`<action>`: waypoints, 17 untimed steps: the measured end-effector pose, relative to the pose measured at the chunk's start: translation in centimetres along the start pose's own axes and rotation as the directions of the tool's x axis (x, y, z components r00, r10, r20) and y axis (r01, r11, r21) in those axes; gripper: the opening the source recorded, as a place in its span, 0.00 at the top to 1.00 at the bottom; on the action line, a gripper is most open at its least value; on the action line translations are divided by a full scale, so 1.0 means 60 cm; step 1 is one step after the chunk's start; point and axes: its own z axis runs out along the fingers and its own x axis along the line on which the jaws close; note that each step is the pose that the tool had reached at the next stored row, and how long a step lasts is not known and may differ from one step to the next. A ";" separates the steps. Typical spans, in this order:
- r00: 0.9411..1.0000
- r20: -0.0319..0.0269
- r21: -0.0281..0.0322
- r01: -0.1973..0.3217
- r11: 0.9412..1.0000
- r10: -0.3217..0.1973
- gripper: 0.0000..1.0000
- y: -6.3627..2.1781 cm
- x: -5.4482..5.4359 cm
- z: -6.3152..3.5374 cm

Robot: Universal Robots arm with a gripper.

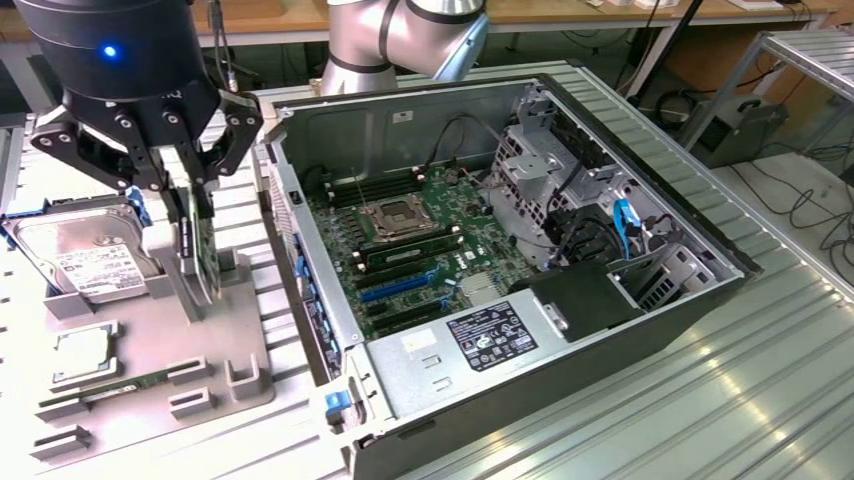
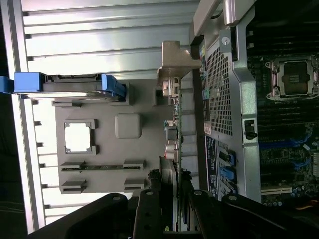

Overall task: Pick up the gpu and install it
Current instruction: 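Pick up the gpu and move the gpu toward the slot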

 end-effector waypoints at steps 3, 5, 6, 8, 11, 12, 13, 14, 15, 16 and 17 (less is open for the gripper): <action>1.000 0.000 0.000 0.000 1.000 0.000 0.74 0.000 0.000 -0.001; 1.000 0.000 0.000 0.000 1.000 0.000 0.74 0.000 0.000 -0.003; 1.000 0.000 0.000 0.000 1.000 0.000 0.74 0.000 0.000 -0.003; 1.000 0.000 0.000 0.000 1.000 0.000 0.74 0.000 0.000 -0.004; 1.000 0.000 0.000 0.000 1.000 0.000 0.74 0.000 0.000 -0.006; 1.000 0.000 0.000 0.000 1.000 0.000 0.74 0.000 0.000 -0.007; 1.000 0.000 0.000 0.000 1.000 0.000 0.74 0.000 0.000 -0.008; 1.000 0.000 0.000 0.000 1.000 0.000 0.74 0.000 0.000 -0.008; 1.000 0.000 0.000 0.000 1.000 0.000 0.74 0.000 0.000 -0.008; 1.000 0.000 0.000 0.000 1.000 0.000 0.74 0.000 0.000 -0.009; 1.000 0.000 0.000 0.000 1.000 0.000 0.74 0.000 0.000 -0.009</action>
